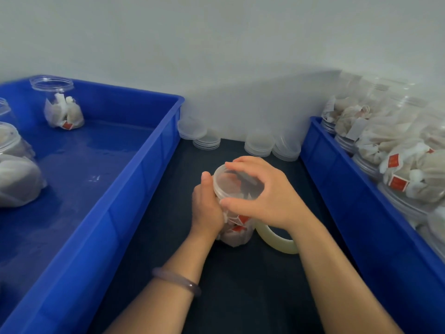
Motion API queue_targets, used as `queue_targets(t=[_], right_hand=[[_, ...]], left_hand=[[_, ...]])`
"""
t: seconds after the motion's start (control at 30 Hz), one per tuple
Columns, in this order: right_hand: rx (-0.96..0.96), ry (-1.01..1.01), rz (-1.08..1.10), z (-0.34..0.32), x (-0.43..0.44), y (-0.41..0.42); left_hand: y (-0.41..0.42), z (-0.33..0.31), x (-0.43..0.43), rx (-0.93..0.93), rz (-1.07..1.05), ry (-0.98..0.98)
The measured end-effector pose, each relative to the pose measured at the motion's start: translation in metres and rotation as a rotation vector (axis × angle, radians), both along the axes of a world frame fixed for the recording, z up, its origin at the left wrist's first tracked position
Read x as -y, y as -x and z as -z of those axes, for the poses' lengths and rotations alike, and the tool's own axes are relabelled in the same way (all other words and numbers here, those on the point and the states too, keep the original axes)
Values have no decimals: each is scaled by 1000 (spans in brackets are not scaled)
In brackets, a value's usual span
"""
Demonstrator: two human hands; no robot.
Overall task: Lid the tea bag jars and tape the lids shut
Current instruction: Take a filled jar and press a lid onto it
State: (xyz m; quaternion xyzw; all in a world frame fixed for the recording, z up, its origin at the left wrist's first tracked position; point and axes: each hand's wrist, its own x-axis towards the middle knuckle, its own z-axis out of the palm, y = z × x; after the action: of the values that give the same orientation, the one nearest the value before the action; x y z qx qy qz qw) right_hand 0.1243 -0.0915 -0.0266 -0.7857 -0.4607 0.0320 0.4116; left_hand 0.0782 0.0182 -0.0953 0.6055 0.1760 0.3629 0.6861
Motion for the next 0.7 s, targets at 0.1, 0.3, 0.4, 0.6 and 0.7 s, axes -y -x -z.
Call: queue_targets(t=[0.1, 0.3, 0.4, 0.6, 0.7], right_hand=[[71, -103, 141, 13, -9, 9], [-42, -33, 182, 25, -3, 6], [-230, 267, 254, 38, 25, -2], [-21, 729, 322, 62, 69, 2], [128, 540, 381, 67, 68, 16]], left_hand=[[-1, 2, 1, -147, -220, -250], [0, -5, 2, -88, -310, -98], [-1, -3, -6, -104, -335, -77], [16, -6, -18, -241, -270, -163], [40, -4, -11, -159, -468, -311]])
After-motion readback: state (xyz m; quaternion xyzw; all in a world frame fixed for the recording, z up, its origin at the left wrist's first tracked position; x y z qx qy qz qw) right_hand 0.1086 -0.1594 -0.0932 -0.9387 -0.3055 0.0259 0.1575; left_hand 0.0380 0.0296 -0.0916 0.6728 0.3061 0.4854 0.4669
